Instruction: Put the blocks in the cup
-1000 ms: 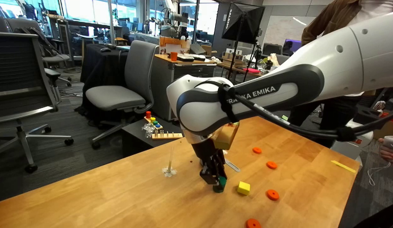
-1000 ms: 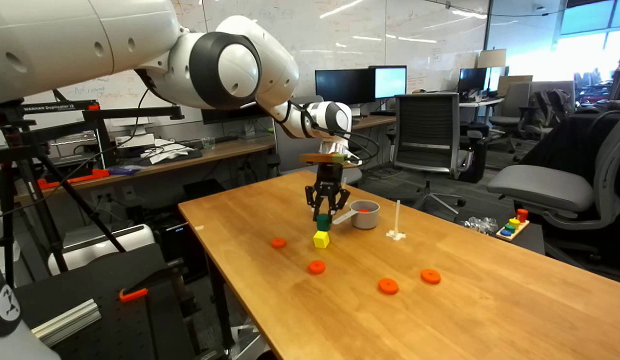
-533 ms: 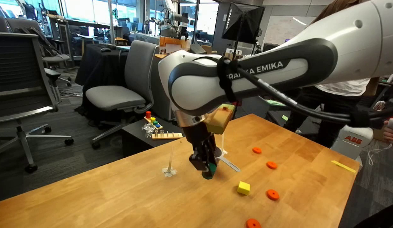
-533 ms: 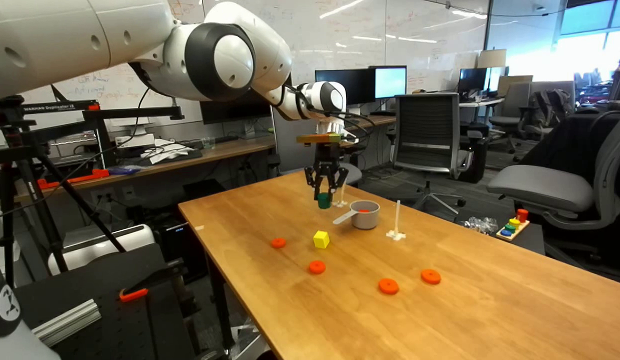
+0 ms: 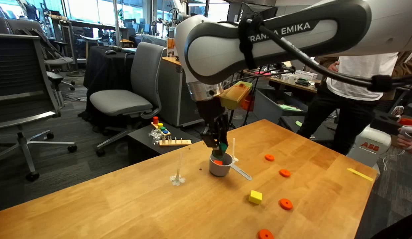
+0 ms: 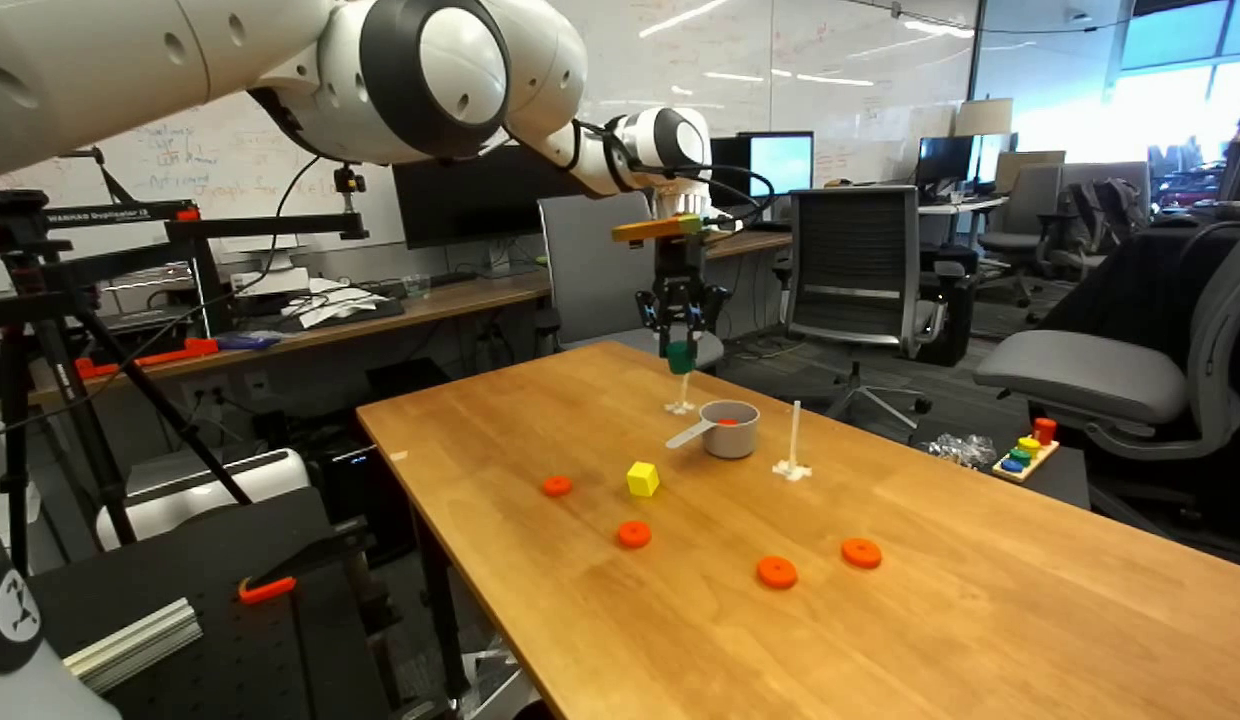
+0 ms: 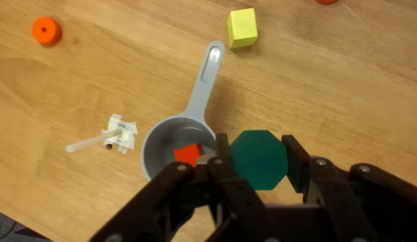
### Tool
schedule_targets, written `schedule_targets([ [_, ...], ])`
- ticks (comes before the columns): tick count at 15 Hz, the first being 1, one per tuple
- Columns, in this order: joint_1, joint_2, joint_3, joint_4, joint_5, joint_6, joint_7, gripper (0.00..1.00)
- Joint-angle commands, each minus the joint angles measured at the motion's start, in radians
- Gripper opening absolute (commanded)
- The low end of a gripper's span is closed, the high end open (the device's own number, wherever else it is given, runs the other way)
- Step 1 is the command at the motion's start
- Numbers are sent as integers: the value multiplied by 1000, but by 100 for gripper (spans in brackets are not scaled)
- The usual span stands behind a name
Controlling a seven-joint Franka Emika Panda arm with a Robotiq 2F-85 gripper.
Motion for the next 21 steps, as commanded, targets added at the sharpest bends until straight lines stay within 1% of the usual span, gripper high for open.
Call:
schedule_targets([
  [1, -26, -37, -20, -21, -3, -6, 20, 18],
  [7, -68, -8, -24, -6, 9, -12, 24, 18],
  [8, -73, -2, -21, -2, 14, -16, 30, 68],
  [9, -75, 3, -22, -2, 12, -16, 29, 68],
  [10, -76, 8, -20, 0, 13, -19, 27, 73],
  [13, -74, 22, -17, 1, 13, -21, 22, 98],
  [14, -75, 26, -13, 0, 16, -22, 20, 100],
  [17, -72, 26, 11, -16, 34, -18, 5, 100],
  [21, -35, 43, 50, -60, 47, -8, 20, 100],
])
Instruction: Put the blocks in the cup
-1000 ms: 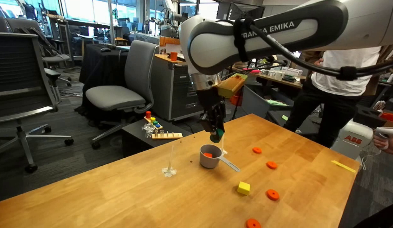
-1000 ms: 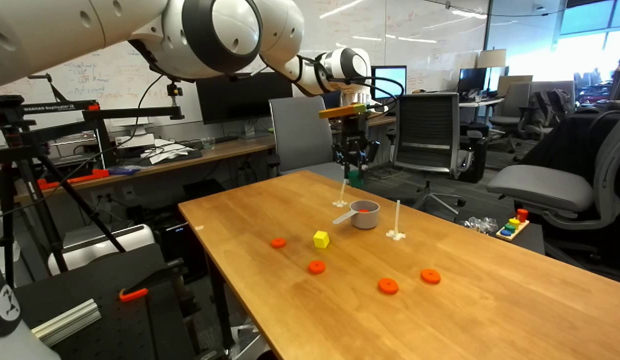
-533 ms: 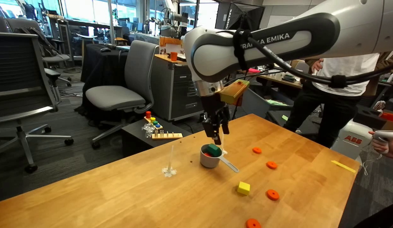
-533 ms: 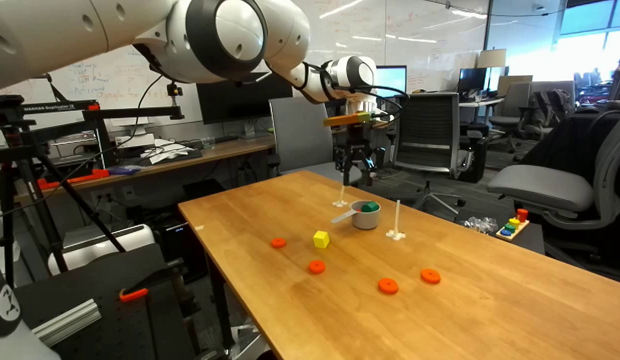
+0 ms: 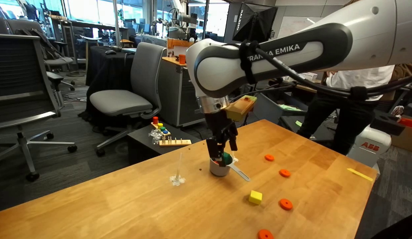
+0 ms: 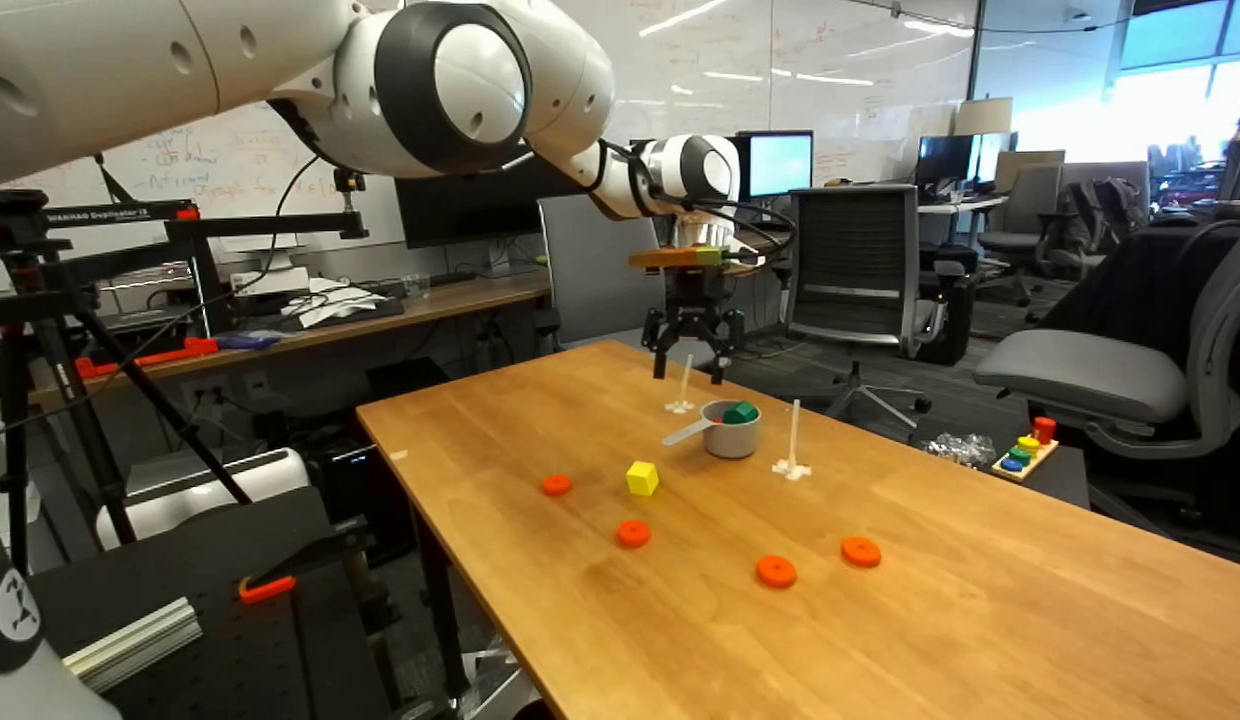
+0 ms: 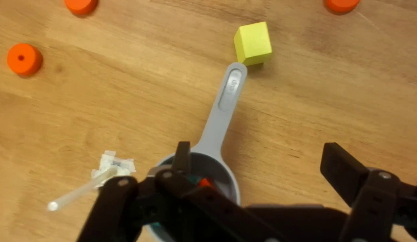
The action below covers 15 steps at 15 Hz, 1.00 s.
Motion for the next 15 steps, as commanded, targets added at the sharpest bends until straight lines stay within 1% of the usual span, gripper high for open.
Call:
schedule_targets([
  [1, 34, 1, 32, -48, 18, -6, 13, 100],
  [3, 49, -13, 45, -95, 20, 1, 26, 100],
  [7, 84, -81, 53, -218, 17, 18, 96, 100],
  [10, 99, -152, 59, -354, 13, 61, 144, 100],
  [15, 71, -248, 60, -573, 14, 159, 168, 100],
])
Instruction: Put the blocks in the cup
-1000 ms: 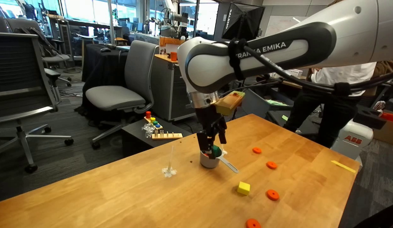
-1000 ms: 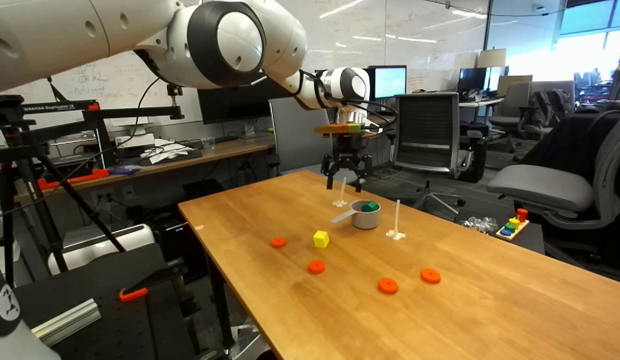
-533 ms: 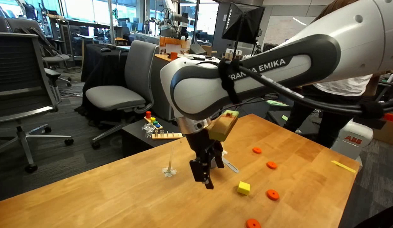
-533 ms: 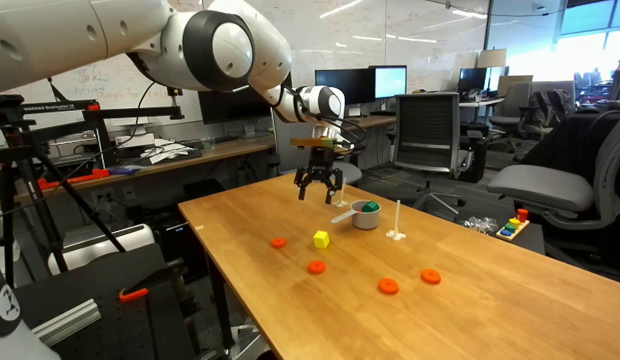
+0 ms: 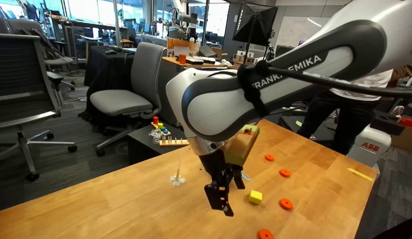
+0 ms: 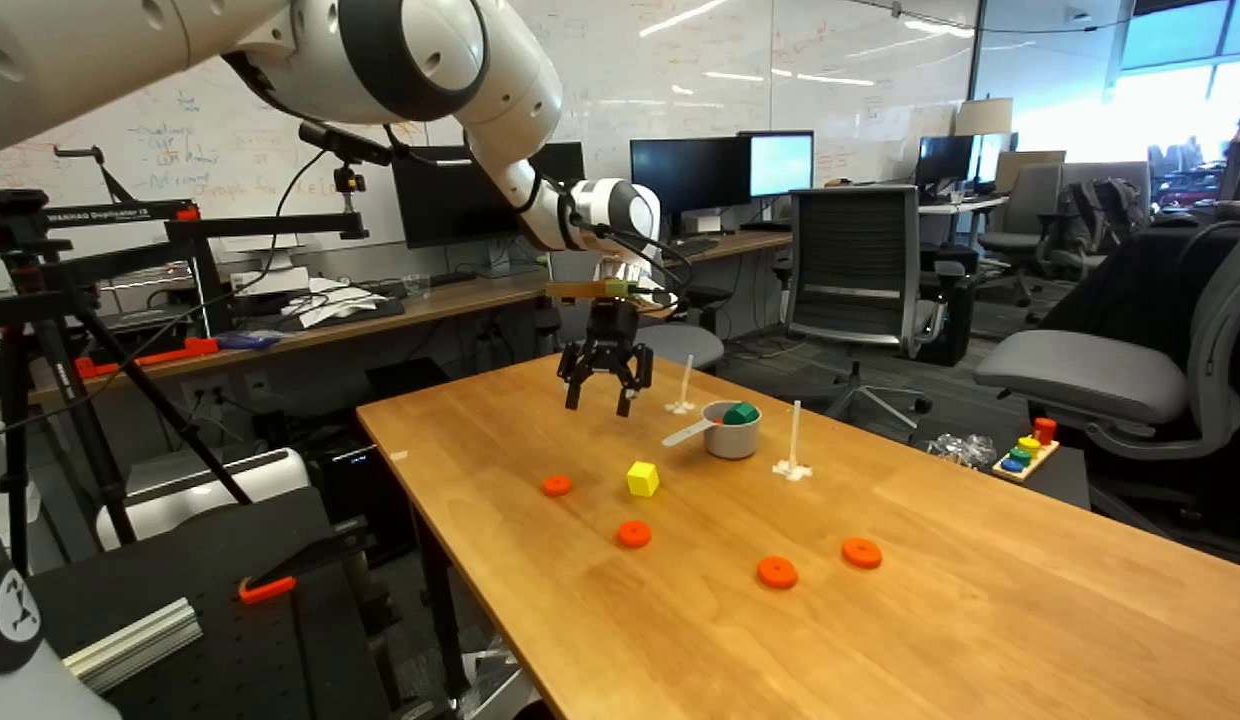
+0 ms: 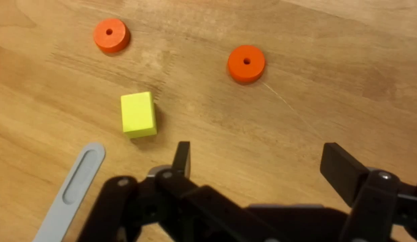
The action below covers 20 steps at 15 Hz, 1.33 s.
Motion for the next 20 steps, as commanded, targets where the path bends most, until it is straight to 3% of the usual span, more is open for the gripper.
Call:
schedule_targets([
  [1, -35, -135, -2, -241, 5, 99, 31, 100],
  [7, -96, -281, -20, -497, 4, 205, 39, 100],
  [12, -119, -405, -49, -701, -62, 316, 28, 100],
  [16, -150, -410, -59, -717, -66, 366, 10, 100],
  [20, -165, -378, -63, -647, -75, 349, -10, 100],
])
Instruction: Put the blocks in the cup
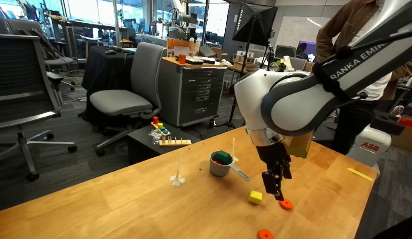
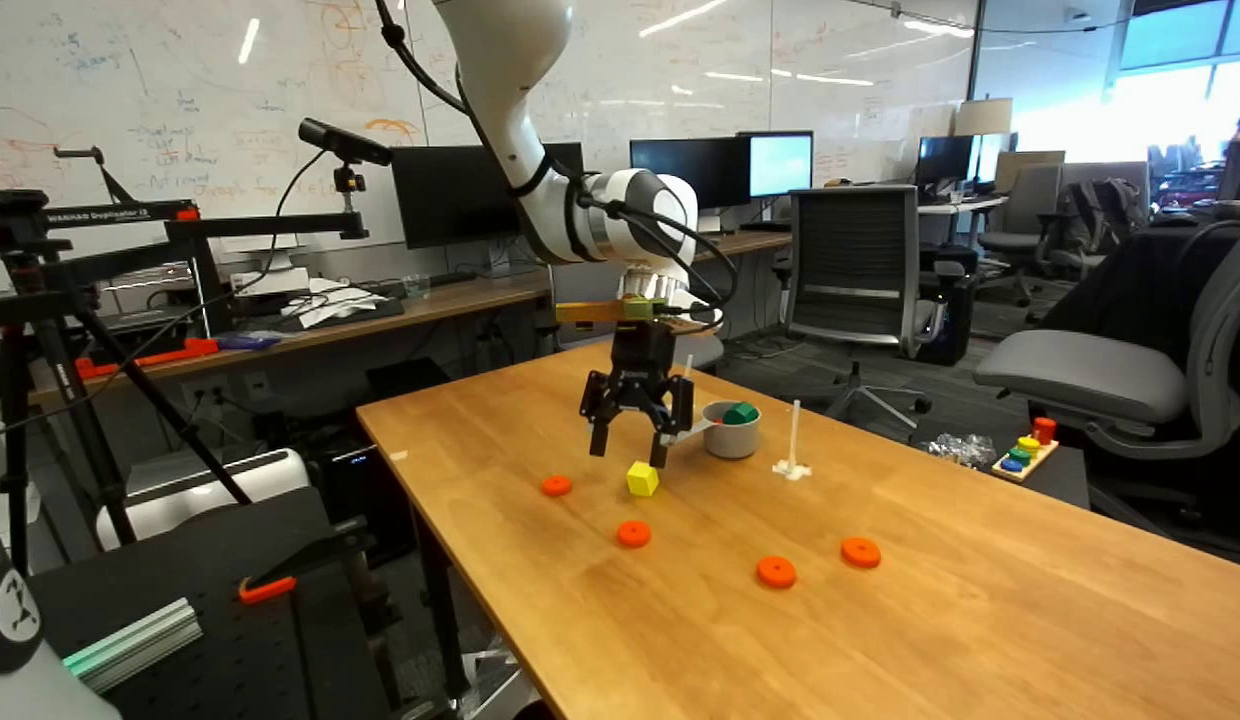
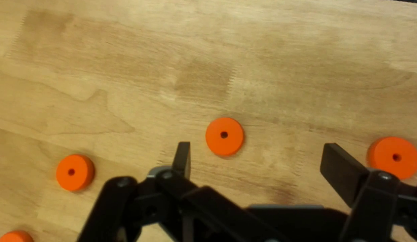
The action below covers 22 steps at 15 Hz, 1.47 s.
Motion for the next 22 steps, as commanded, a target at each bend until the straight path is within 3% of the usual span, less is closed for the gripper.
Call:
schedule_targets([
  [1, -11, 1, 0, 42, -18, -7, -31, 100],
  [9, -7, 125, 11, 237, -5, -60, -87, 100],
  [22, 13, 247, 33, 375, -2, -75, -153, 100],
])
